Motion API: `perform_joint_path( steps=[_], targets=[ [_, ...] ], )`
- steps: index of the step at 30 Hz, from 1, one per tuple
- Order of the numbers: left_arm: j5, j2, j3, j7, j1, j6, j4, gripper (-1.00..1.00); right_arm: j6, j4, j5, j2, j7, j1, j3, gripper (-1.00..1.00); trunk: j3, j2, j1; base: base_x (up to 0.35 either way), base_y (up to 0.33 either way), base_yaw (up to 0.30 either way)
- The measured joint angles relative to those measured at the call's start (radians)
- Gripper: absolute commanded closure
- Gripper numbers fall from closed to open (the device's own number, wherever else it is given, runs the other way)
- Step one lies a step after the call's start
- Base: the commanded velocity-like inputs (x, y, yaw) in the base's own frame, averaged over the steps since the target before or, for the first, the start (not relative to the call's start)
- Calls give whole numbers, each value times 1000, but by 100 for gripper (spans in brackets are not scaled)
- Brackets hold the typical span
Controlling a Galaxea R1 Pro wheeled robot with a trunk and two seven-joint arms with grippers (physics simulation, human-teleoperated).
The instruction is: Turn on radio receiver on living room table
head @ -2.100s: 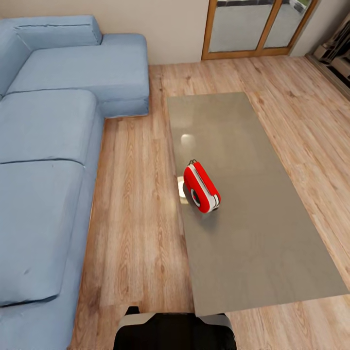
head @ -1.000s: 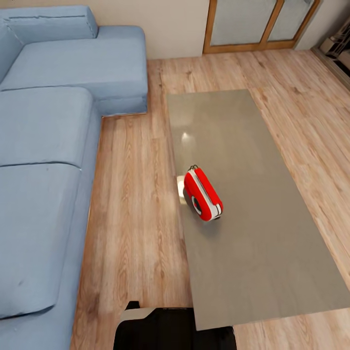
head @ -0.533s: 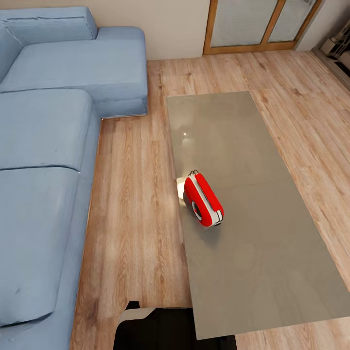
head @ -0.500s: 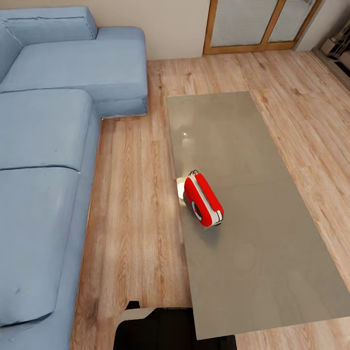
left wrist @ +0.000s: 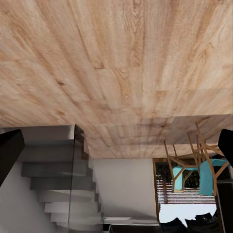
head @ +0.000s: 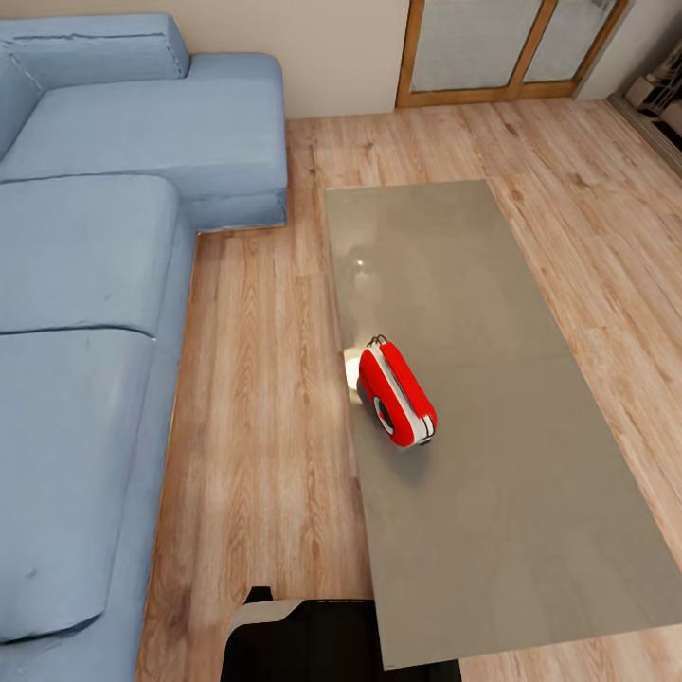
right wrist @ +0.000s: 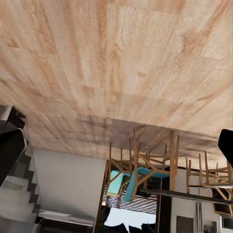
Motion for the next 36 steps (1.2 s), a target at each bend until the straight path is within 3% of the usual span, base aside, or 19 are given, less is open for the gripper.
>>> perform_joint_path(
  steps=[8,36],
  targets=[
    [0,0,0,0,0,0,0,-100,0,0,1,0,0,0,0,-100,0,0,0,150,0,0],
    [0,0,0,0,0,0,0,-100,0,0,1,0,-1,0,0,-100,0,0,0,1,0,0]
  ],
)
